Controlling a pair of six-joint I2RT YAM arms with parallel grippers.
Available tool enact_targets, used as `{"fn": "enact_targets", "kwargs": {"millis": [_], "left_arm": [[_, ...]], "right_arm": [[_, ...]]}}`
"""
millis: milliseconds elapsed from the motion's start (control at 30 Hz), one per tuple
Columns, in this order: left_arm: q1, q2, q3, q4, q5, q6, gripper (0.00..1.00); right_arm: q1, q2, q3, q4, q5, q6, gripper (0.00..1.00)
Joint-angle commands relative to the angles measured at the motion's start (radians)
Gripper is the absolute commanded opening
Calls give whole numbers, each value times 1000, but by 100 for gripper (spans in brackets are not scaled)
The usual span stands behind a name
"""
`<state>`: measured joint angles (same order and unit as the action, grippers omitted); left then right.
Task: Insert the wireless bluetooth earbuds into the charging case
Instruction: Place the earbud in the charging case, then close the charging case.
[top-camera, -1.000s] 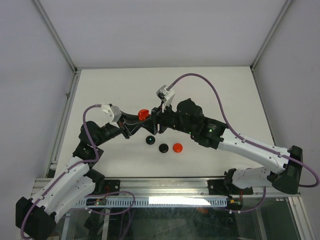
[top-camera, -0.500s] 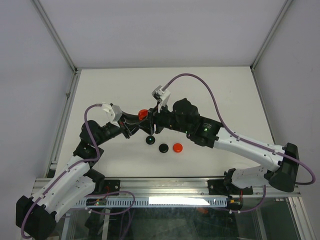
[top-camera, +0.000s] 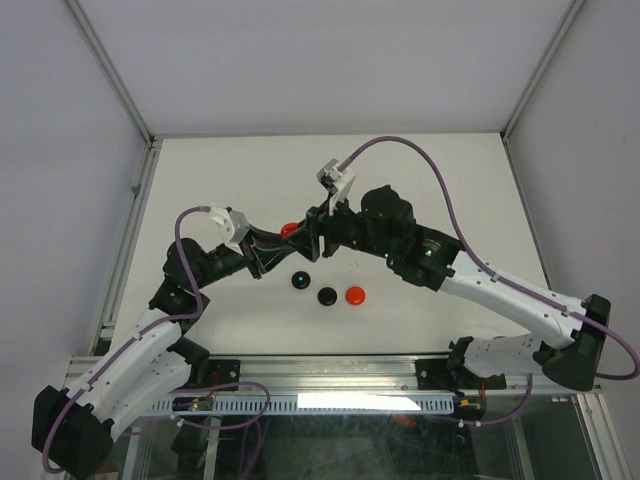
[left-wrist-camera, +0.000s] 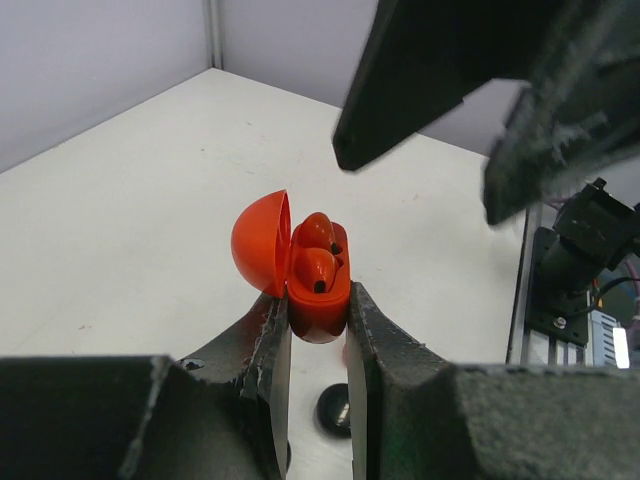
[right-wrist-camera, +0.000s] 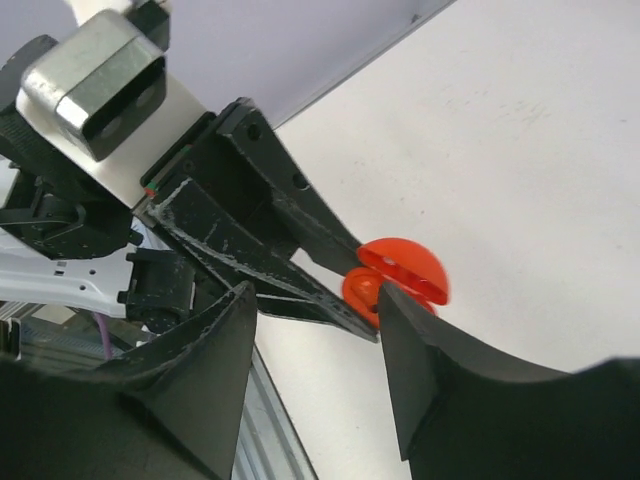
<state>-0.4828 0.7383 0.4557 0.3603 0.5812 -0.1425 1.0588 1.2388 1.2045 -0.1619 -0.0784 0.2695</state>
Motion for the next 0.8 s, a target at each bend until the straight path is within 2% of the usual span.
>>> {"fn": "enact_targets", "kwargs": {"millis": [0, 267, 500, 767], "left_arm": [[4, 16, 50, 43, 86, -6, 0], [5, 39, 42, 105, 184, -31, 0], [4, 38, 35, 137, 209, -46, 0], [5, 49, 40, 109, 172, -49, 0]], "right_arm": [[-93, -41, 59, -66, -72, -38, 55], [-215, -15, 3, 2, -338, 17, 62], [-234, 70, -13, 95, -531, 86, 73], [-234, 85, -24, 139, -645, 105, 72]]}}
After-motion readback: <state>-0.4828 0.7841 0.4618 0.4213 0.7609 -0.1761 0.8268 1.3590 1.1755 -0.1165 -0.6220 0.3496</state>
